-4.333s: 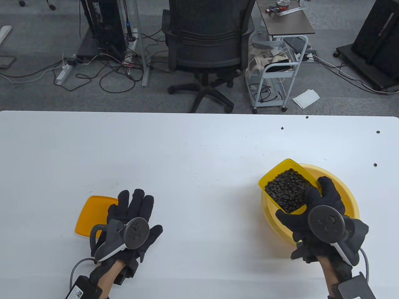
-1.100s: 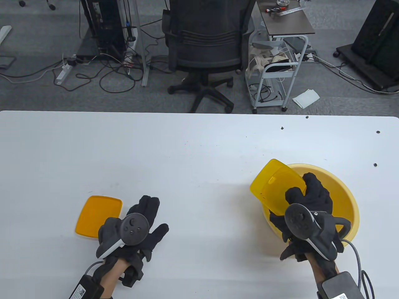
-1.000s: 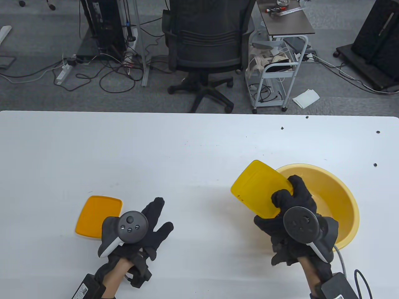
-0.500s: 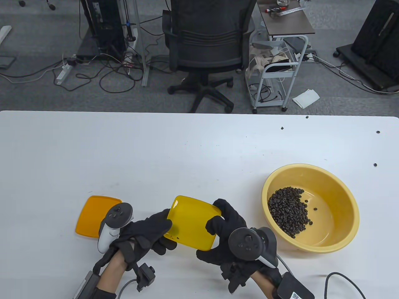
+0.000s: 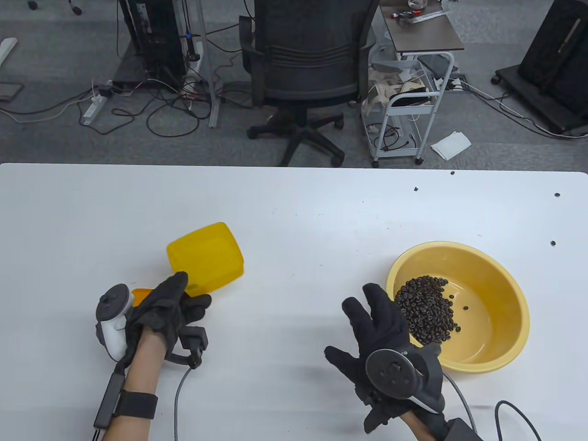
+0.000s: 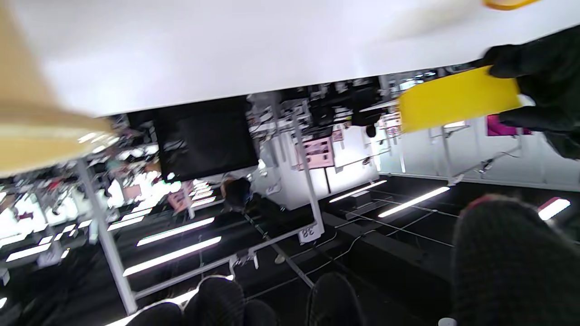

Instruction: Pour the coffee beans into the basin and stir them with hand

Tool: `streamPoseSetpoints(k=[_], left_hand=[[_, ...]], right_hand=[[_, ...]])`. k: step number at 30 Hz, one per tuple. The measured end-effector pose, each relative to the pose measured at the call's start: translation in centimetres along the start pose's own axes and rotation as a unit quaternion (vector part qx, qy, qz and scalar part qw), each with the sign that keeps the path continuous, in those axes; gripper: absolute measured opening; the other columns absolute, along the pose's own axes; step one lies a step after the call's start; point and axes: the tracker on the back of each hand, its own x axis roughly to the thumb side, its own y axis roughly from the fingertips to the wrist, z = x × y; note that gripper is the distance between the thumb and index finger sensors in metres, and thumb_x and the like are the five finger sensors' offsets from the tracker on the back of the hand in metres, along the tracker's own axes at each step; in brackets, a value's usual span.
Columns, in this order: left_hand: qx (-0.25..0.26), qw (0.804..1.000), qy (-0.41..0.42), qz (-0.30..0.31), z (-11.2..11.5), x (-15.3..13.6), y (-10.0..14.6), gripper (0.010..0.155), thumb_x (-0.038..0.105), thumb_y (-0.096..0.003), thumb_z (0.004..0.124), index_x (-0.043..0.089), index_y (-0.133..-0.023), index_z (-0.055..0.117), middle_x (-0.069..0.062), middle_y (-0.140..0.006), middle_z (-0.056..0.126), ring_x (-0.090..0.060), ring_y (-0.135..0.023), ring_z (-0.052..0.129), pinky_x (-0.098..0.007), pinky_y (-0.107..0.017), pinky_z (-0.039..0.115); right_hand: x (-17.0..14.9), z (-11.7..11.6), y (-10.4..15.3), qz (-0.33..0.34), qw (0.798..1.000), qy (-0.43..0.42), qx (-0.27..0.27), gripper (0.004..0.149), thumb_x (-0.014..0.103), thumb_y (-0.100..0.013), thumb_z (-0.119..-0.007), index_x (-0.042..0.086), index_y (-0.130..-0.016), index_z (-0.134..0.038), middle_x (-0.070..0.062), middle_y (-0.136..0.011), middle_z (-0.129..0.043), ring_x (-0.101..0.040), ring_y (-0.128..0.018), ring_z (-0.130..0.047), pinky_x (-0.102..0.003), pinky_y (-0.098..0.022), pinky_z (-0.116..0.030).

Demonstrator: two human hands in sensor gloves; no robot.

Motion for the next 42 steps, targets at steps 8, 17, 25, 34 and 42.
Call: streamPoseSetpoints(k=[8, 17, 25, 34, 42], left_hand=[[0.163, 0.984, 0.004, -0.064, -3.5, -0.7, -3.6, 0.093, 0.055, -0.0487, 0.069, -0.009, -0.099, 0.025, -0.028, -0.092, 0.075, -0.026, -0.068, 0.104, -0.035, -0.043, 0.095], [0.142, 0.985, 0.008, -0.101, -2.2, -1.6, -5.8, 0.095, 0.056, -0.0506, 0.067, -0.010, -0.098, 0.017, -0.031, -0.096, 0.069, -0.028, -0.073, 0.101, -0.035, -0.047, 0.095], [0.087, 0.992, 0.063, -0.069, -1.8, -1.1, -5.5, 0.097, 0.057, -0.0504, 0.062, -0.008, -0.099, 0.009, -0.044, -0.104, 0.042, -0.044, -0.086, 0.085, -0.047, -0.054, 0.086], [-0.052, 0.991, 0.115, -0.054, -1.7, 0.5, -4.2, 0.104, 0.064, -0.0519, 0.051, -0.008, -0.093, -0.012, -0.051, -0.097, 0.003, -0.071, -0.093, 0.034, -0.069, -0.065, 0.057], [-0.064, 0.995, 0.077, -0.018, -2.4, 2.7, -2.3, 0.103, 0.064, -0.0518, 0.049, -0.006, -0.093, -0.014, -0.047, -0.097, -0.004, -0.073, -0.091, 0.020, -0.072, -0.065, 0.047]], right_hand=[[-4.3, 0.7, 2.7, -0.041, 0.998, 0.049, -0.024, 0.084, 0.062, -0.035, -0.083, 0.016, -0.099, -0.055, -0.028, -0.107, -0.035, -0.049, -0.097, -0.057, -0.062, -0.070, -0.053], [-4.8, 1.4, 2.7, -0.053, 0.997, 0.039, -0.038, 0.081, 0.062, -0.035, -0.083, 0.017, -0.098, -0.058, -0.027, -0.107, -0.038, -0.048, -0.097, -0.059, -0.062, -0.070, -0.054], [-4.9, 1.7, 2.7, -0.060, 0.996, 0.043, -0.045, 0.081, 0.062, -0.036, -0.083, 0.016, -0.098, -0.058, -0.026, -0.107, -0.038, -0.048, -0.097, -0.060, -0.061, -0.070, -0.055], [-6.0, 1.8, 2.1, -0.100, 0.992, 0.070, -0.006, 0.085, 0.063, -0.037, -0.081, 0.014, -0.101, -0.055, -0.027, -0.108, -0.038, -0.050, -0.097, -0.058, -0.063, -0.070, -0.053], [-8.6, 0.9, 1.6, -0.171, 0.977, 0.103, 0.078, 0.092, 0.065, -0.037, -0.080, 0.010, -0.105, -0.047, -0.028, -0.108, -0.035, -0.052, -0.099, -0.054, -0.064, -0.070, -0.050]])
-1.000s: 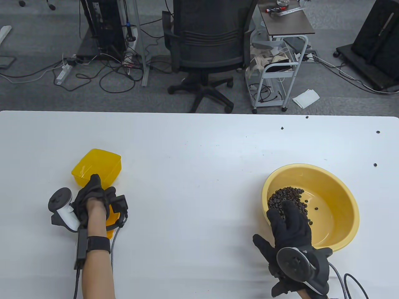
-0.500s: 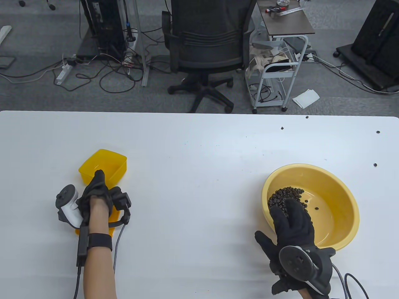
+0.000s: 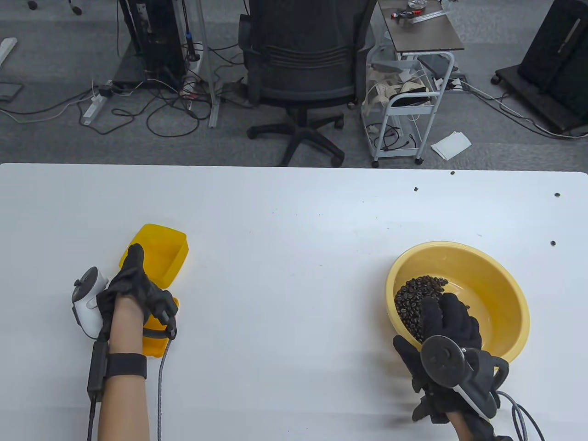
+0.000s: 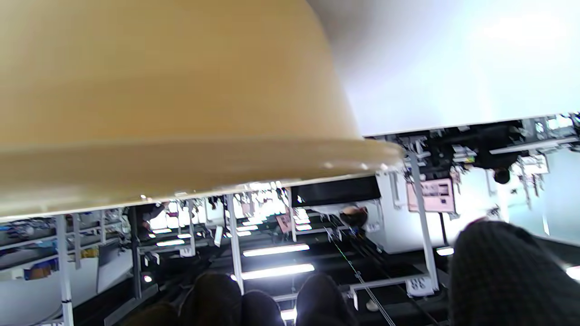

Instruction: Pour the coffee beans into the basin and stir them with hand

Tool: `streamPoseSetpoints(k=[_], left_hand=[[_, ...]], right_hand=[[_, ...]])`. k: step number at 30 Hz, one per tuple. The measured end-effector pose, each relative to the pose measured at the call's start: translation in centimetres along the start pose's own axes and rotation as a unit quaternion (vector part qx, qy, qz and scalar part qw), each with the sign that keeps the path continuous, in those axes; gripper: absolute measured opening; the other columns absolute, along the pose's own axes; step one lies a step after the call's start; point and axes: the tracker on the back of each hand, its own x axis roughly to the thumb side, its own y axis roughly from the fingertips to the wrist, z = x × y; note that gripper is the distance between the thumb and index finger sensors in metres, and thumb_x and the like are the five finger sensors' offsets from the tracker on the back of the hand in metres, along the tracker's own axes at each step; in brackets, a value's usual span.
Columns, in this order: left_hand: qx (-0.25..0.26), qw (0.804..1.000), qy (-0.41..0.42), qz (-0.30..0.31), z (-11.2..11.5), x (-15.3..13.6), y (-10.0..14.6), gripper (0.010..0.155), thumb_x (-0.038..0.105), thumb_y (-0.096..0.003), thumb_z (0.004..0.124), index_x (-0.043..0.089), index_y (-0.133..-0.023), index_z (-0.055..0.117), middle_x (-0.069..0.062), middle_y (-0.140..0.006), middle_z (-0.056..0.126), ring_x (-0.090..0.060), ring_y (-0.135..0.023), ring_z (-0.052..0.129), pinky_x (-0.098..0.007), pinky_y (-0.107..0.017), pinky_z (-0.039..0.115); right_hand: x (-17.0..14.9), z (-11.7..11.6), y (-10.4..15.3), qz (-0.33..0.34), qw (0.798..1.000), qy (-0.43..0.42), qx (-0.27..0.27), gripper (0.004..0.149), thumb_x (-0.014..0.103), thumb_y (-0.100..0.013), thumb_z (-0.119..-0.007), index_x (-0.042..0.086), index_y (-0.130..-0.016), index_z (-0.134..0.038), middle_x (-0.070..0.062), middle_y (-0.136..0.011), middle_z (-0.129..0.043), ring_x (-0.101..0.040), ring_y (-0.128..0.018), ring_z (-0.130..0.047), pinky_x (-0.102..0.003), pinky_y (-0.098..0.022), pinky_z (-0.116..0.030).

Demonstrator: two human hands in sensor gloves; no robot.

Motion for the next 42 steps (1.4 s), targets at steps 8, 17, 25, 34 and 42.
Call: streamPoseSetpoints(k=[8, 17, 25, 34, 42], left_hand=[[-0.064, 0.959, -0.209, 0.179, 4.5, 3.9, 6.5, 0.098, 0.065, -0.0496, 0.055, 0.001, -0.103, 0.003, -0.039, -0.108, 0.010, -0.069, -0.095, 0.030, -0.071, -0.065, 0.052], [-0.036, 0.735, -0.567, 0.369, 11.6, 0.7, 11.9, 0.092, 0.065, -0.0459, 0.063, 0.017, -0.112, 0.020, -0.022, -0.122, 0.025, -0.065, -0.105, 0.033, -0.075, -0.067, 0.052], [0.042, 0.483, -0.790, 0.376, 14.2, -3.0, 12.1, 0.089, 0.067, -0.0422, 0.063, 0.028, -0.112, 0.023, -0.008, -0.127, 0.029, -0.056, -0.113, 0.029, -0.076, -0.072, 0.047], [0.042, 0.486, -0.782, 0.389, 14.4, -3.2, 13.4, 0.088, 0.068, -0.0424, 0.059, 0.029, -0.112, 0.021, -0.009, -0.127, 0.027, -0.055, -0.113, 0.029, -0.075, -0.073, 0.047], [-0.007, 0.595, -0.708, 0.380, 14.1, -3.4, 13.6, 0.087, 0.067, -0.0436, 0.054, 0.027, -0.113, 0.020, -0.015, -0.125, 0.030, -0.056, -0.111, 0.039, -0.072, -0.070, 0.055]], right_hand=[[0.2, -2.5, -1.7, -0.005, 0.994, 0.045, 0.095, 0.100, 0.069, -0.033, -0.080, 0.009, -0.105, -0.044, -0.025, -0.109, -0.037, -0.049, -0.100, -0.056, -0.063, -0.071, -0.052], [1.3, -5.6, -1.8, 0.013, 0.988, 0.143, 0.059, 0.064, 0.046, -0.036, -0.087, 0.018, -0.090, -0.070, -0.014, -0.094, -0.075, -0.032, -0.078, -0.091, -0.048, -0.061, -0.077], [2.4, -4.6, -1.5, 0.061, 0.994, 0.087, 0.035, 0.042, 0.035, -0.033, -0.091, 0.020, -0.072, -0.085, -0.007, -0.063, -0.097, -0.017, -0.044, -0.107, -0.037, -0.039, -0.092], [11.7, -2.2, 1.3, 0.242, 0.969, 0.049, -0.015, 0.041, 0.036, -0.033, -0.092, 0.022, -0.071, -0.086, -0.006, -0.062, -0.098, -0.016, -0.044, -0.107, -0.036, -0.039, -0.092], [18.5, -5.3, 3.8, 0.338, 0.941, 0.013, 0.031, 0.041, 0.037, -0.032, -0.092, 0.023, -0.070, -0.086, -0.004, -0.061, -0.099, -0.014, -0.044, -0.107, -0.035, -0.040, -0.092]])
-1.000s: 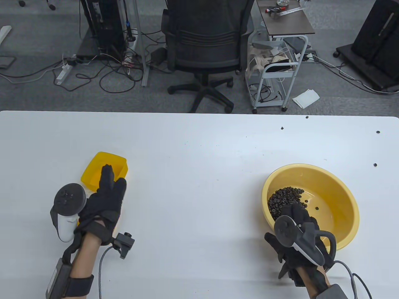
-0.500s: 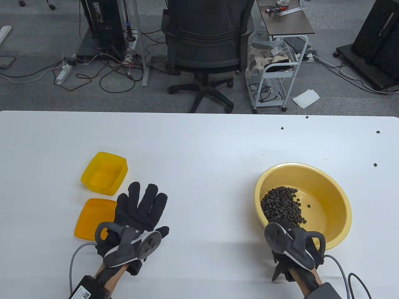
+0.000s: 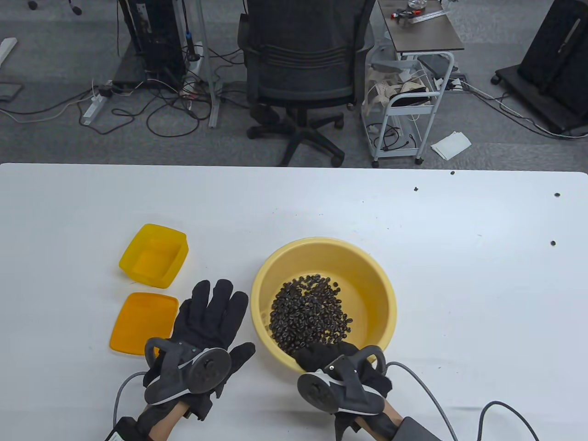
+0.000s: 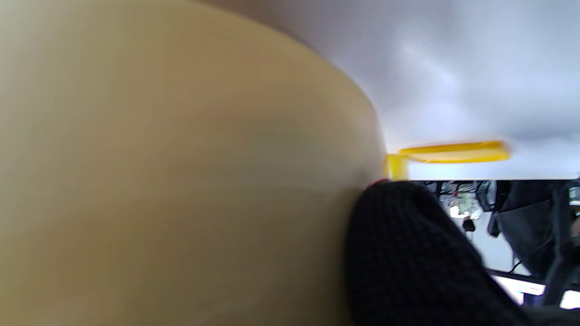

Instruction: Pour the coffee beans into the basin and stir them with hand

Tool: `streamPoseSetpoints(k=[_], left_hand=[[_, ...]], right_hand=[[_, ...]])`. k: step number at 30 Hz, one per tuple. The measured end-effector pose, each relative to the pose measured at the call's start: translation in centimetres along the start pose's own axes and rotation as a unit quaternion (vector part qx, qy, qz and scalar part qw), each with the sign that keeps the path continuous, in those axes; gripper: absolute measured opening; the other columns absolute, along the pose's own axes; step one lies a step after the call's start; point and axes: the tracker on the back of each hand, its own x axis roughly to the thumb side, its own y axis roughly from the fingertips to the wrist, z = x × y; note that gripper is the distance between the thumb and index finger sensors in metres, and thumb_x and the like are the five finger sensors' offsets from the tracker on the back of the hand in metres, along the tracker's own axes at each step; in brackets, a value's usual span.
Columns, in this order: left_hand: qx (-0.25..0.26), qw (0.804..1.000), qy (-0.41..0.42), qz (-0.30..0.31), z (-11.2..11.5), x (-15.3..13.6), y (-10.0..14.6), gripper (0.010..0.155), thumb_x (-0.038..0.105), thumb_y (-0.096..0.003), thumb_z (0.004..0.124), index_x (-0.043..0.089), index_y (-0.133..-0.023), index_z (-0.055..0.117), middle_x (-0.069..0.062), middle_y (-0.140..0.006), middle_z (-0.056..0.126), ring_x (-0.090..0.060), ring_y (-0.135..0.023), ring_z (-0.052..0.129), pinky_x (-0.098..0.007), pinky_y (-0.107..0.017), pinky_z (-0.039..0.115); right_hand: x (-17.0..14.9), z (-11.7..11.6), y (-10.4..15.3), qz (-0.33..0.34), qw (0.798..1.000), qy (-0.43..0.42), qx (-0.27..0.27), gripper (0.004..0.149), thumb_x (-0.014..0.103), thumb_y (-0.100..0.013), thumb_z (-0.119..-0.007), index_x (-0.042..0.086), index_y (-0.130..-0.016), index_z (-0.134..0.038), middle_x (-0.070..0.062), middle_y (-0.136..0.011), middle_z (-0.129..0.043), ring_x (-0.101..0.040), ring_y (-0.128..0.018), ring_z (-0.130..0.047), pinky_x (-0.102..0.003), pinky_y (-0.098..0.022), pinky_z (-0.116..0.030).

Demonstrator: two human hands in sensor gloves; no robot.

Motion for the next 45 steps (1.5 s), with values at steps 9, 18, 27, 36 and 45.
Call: streamPoseSetpoints(k=[9, 18, 27, 36, 45], left_hand=[[-0.074, 0.981, 0.129, -0.121, 2.6, -1.2, -0.8, 0.092, 0.067, -0.0455, 0.058, 0.014, -0.111, 0.020, -0.028, -0.114, 0.049, -0.042, -0.085, 0.075, -0.050, -0.053, 0.077], [-0.145, 0.925, 0.283, -0.209, 5.2, -2.9, -1.3, 0.101, 0.067, -0.0448, 0.064, 0.001, -0.105, 0.018, -0.031, -0.100, 0.067, -0.032, -0.060, 0.096, -0.039, -0.033, 0.089], [-0.179, 0.889, 0.355, -0.227, 7.1, -2.6, -2.1, 0.090, 0.054, -0.0475, 0.071, -0.005, -0.101, 0.029, -0.020, -0.084, 0.085, -0.013, -0.035, 0.108, -0.024, -0.013, 0.095], [-0.164, 0.888, 0.357, -0.241, 7.4, -2.6, -2.5, 0.076, 0.048, -0.0465, 0.074, -0.004, -0.094, 0.046, -0.011, -0.062, 0.092, -0.003, -0.022, 0.110, -0.017, -0.002, 0.096], [-0.127, 0.881, 0.370, -0.264, 7.2, -2.9, -2.3, 0.067, 0.042, -0.0446, 0.080, -0.004, -0.088, 0.059, -0.012, -0.045, 0.097, 0.003, -0.007, 0.111, -0.011, 0.011, 0.098]], right_hand=[[2.2, -0.9, -0.6, 0.009, 0.996, 0.064, 0.063, 0.057, 0.052, -0.034, -0.083, 0.023, -0.082, -0.077, -0.006, -0.080, -0.089, -0.021, -0.064, -0.101, -0.040, -0.053, -0.086], [-1.7, 5.4, -4.4, -0.082, 0.977, -0.109, 0.162, 0.085, 0.069, -0.033, -0.072, 0.020, -0.100, -0.057, -0.015, -0.104, -0.061, -0.038, -0.092, -0.075, -0.055, -0.068, -0.065], [-3.8, 0.6, -10.6, -0.164, 0.962, -0.037, 0.216, 0.070, 0.060, -0.037, -0.073, 0.029, -0.099, -0.061, -0.006, -0.107, -0.058, -0.035, -0.099, -0.065, -0.055, -0.072, -0.059], [-1.4, -6.8, -15.1, -0.147, 0.927, -0.057, 0.341, 0.055, 0.049, -0.040, -0.072, 0.029, -0.091, -0.069, 0.002, -0.105, -0.051, -0.027, -0.103, -0.049, -0.054, -0.075, -0.047], [-5.6, -6.8, -15.1, -0.249, 0.910, 0.108, 0.312, 0.054, 0.047, -0.040, -0.071, 0.024, -0.089, -0.071, -0.005, -0.093, -0.076, -0.029, -0.083, -0.082, -0.046, -0.066, -0.069]])
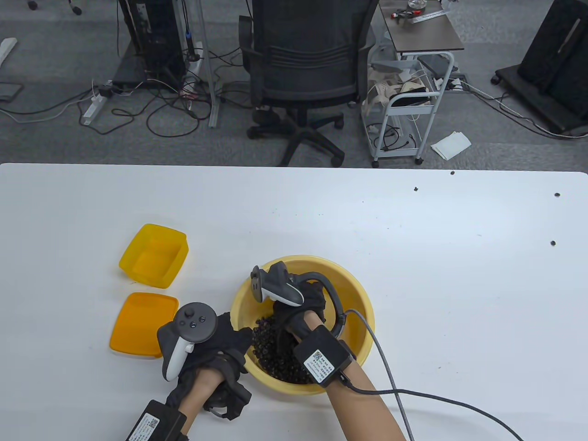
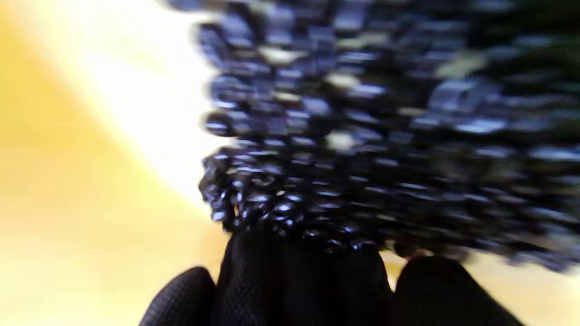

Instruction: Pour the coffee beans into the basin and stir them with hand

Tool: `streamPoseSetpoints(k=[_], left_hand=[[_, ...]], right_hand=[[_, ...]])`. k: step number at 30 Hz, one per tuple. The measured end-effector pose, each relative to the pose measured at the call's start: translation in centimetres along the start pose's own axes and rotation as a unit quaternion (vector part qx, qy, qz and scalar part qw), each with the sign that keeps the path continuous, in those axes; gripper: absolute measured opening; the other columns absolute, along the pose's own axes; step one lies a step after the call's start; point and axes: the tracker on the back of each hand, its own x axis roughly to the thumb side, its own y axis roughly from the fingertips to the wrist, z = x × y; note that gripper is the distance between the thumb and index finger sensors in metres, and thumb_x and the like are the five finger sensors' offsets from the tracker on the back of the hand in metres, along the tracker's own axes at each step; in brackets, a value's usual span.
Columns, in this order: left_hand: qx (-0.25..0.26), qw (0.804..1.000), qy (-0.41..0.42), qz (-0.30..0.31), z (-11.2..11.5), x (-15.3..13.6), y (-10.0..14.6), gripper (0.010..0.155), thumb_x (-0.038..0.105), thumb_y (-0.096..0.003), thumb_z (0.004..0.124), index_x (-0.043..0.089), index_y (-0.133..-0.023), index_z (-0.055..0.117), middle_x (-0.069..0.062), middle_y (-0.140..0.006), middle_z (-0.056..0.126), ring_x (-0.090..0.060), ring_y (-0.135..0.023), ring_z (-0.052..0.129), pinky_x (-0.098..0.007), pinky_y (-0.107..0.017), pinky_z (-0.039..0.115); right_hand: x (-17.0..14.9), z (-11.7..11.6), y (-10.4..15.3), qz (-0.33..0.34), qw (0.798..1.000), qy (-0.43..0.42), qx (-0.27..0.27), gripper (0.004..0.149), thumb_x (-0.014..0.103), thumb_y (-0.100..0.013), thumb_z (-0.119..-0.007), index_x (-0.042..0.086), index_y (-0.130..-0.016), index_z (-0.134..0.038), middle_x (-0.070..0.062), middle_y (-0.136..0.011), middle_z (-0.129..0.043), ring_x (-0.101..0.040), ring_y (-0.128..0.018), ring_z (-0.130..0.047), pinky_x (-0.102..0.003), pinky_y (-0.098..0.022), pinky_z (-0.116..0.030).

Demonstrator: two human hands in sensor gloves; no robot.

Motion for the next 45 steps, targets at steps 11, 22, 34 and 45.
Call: streamPoseSetpoints(k=[11, 22, 34, 45], left_hand=[[0.020, 1.000, 0.010, -0.012, 0.3, 0.1, 0.2, 0.063, 0.040, -0.0457, 0.078, -0.003, -0.087, 0.059, -0.013, -0.039, 0.098, 0.003, 0.001, 0.110, -0.010, 0.016, 0.097], [0.005, 0.999, 0.021, -0.029, 0.5, 0.2, 0.3, 0.064, 0.043, -0.0467, 0.077, -0.001, -0.089, 0.056, -0.014, -0.041, 0.098, 0.002, 0.000, 0.110, -0.010, 0.016, 0.097], [-0.009, 0.999, 0.023, -0.030, 0.5, 0.2, 0.3, 0.068, 0.046, -0.0469, 0.079, 0.000, -0.090, 0.055, -0.015, -0.044, 0.098, 0.000, -0.002, 0.111, -0.011, 0.013, 0.097], [-0.037, 0.999, 0.007, -0.020, 0.4, 0.4, 0.1, 0.066, 0.042, -0.0486, 0.076, -0.003, -0.090, 0.051, -0.015, -0.047, 0.097, -0.001, -0.004, 0.111, -0.012, 0.012, 0.096]], right_hand=[[-3.3, -1.9, 2.5, -0.008, 0.977, -0.008, 0.213, 0.049, 0.043, -0.042, -0.073, 0.017, -0.083, -0.079, -0.012, -0.087, -0.081, -0.033, -0.077, -0.087, -0.045, -0.059, -0.075], [-0.9, -3.2, 7.1, 0.157, 0.939, -0.049, 0.302, 0.048, 0.043, -0.042, -0.072, 0.021, -0.084, -0.077, -0.008, -0.086, -0.081, -0.030, -0.077, -0.088, -0.043, -0.059, -0.077], [3.2, -0.9, 5.0, 0.202, 0.919, -0.216, 0.260, 0.050, 0.034, -0.045, -0.073, 0.016, -0.091, -0.067, -0.010, -0.093, -0.073, -0.031, -0.084, -0.080, -0.043, -0.065, -0.071], [3.3, 1.2, 0.9, 0.133, 0.970, -0.179, 0.095, 0.046, 0.035, -0.042, -0.075, 0.020, -0.085, -0.074, -0.006, -0.092, -0.076, -0.030, -0.082, -0.082, -0.043, -0.063, -0.071]])
